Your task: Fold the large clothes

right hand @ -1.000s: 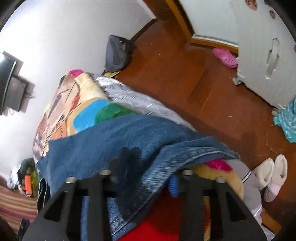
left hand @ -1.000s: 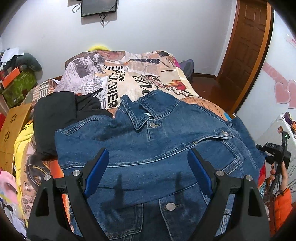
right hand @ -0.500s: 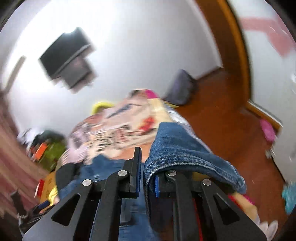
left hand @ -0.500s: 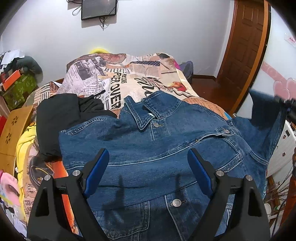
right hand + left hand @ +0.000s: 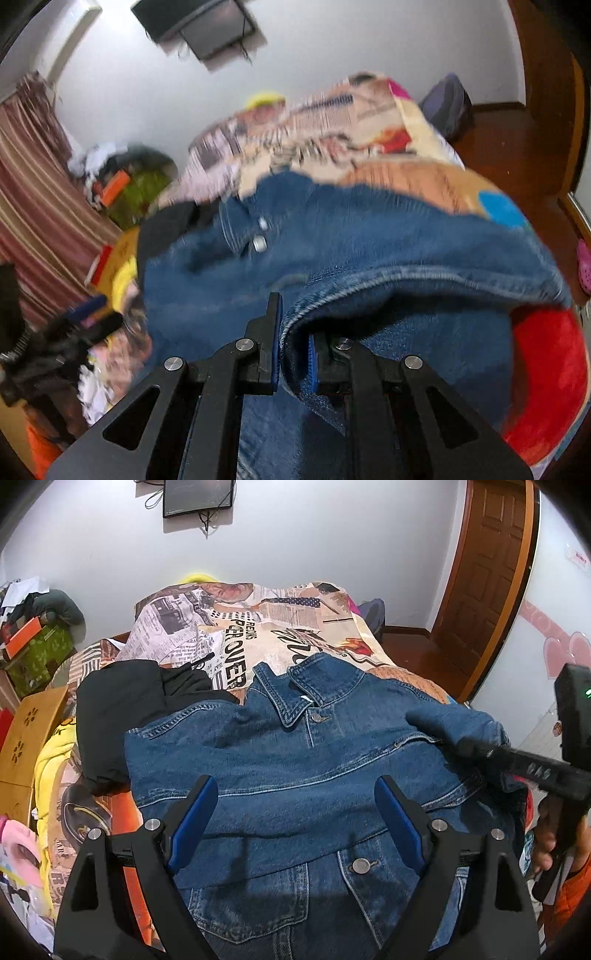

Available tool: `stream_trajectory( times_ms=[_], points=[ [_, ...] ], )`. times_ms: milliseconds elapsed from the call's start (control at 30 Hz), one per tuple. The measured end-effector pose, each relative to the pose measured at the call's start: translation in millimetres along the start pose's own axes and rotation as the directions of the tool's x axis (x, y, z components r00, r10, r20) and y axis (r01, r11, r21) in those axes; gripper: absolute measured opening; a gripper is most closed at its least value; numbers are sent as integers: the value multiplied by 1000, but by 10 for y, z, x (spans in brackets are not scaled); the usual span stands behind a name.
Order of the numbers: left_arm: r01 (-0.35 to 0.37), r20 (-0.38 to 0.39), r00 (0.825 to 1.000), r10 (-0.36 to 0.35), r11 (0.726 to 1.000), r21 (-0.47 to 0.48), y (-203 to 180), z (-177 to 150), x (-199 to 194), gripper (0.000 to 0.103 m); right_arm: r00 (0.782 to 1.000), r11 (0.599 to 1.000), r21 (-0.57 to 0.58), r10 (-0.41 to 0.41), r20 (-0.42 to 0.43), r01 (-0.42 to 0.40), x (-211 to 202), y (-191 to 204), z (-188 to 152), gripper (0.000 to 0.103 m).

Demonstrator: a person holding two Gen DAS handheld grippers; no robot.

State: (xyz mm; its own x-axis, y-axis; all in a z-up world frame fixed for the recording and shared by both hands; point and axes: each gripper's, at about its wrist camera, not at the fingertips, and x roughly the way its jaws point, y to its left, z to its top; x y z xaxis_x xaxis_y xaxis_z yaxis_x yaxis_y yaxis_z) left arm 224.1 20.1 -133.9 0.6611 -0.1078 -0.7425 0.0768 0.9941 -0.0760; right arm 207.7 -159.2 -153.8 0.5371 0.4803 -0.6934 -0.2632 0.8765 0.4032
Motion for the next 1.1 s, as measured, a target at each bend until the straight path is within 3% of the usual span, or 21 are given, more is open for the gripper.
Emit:
stream_trajectory(
  times_ms=[133,267,400,500,700,833,1100],
  points=[
    [-1,-12,1000,1,1000,13,-42,-42,28,86,998,1000,-8,-24,-62,23,29,-29,-78,14],
    [3,-22,1000,-2,1000,25,-103,-60,67,86,994,1000,-4,-13,-109,13,-84,-39,-61,21],
    [12,-24,1000,-11,1000,28,-150,-45,92,86,997,1000,-1,-26,-77,26,-295,-49,-70,48],
    [16,-23,1000,-15,999,33,-192,-35,105,86,998,998,8,-60,-15,60,-438,-82,-76,60],
    [10,-18,1000,-9,999,40,-243,-10,126,86,989,986,119,-125,79,115,-713,-392,-12,61],
    [11,-23,1000,-11,1000,28,-245,11,164,86,973,951,272,-187,134,145,-804,-713,-24,61],
    [4,-45,999,-4,1000,21,-251,33,261,86,988,872,485,-126,94,65,-544,-1204,-74,61]
  ],
)
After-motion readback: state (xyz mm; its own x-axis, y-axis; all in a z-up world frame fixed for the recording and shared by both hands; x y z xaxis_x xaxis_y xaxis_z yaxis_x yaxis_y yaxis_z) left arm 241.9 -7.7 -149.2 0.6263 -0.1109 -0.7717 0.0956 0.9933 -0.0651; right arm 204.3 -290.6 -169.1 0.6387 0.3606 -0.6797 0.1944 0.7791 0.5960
